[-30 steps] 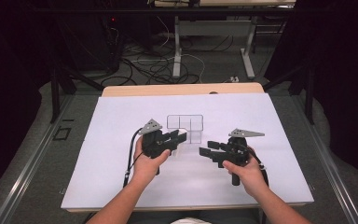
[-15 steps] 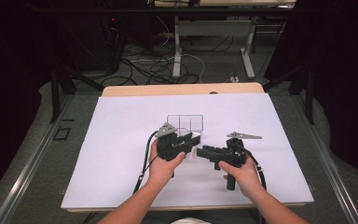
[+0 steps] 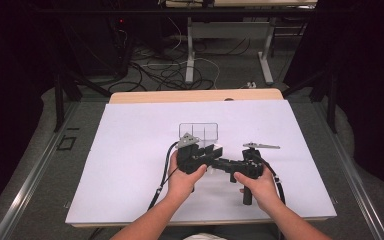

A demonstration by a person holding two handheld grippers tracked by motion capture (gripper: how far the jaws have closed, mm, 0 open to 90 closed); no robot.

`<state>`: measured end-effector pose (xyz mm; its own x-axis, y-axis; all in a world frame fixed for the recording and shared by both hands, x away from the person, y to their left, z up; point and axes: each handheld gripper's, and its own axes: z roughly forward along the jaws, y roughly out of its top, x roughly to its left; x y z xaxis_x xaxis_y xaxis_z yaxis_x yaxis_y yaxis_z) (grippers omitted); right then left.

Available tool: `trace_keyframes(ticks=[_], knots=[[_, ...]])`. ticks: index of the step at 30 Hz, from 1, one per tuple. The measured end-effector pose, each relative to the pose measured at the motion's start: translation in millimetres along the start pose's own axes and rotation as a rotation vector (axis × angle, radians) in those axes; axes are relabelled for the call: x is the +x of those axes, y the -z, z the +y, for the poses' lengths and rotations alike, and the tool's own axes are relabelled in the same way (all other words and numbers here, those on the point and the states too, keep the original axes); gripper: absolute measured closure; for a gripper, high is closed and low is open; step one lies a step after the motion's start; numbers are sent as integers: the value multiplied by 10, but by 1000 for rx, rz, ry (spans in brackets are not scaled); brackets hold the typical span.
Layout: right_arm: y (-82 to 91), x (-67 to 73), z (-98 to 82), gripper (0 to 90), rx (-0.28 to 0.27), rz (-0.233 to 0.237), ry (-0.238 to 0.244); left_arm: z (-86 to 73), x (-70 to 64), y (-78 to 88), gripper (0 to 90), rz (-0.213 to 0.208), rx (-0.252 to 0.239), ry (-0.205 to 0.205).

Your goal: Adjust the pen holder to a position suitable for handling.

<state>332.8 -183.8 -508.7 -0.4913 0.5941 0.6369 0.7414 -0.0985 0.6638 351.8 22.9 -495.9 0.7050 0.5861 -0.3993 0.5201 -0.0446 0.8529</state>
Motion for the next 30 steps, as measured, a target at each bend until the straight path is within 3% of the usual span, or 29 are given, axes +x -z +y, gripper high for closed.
trace_keyframes(ticks=[4, 11, 23, 30], knots=[[-13, 1, -2, 661, -3, -3, -30, 8, -16, -6, 670, -6, 3, -5], [-12, -24, 3, 688, -19, -12, -30, -2, -37, -24, 670, -8, 13, -4], [-3, -4, 7, 701, 9, -24, -77, -4, -30, -28, 667, -17, 35, -2], [0, 19, 6, 704, 18, -50, -61, -3, -26, -23, 633, -10, 47, 8]])
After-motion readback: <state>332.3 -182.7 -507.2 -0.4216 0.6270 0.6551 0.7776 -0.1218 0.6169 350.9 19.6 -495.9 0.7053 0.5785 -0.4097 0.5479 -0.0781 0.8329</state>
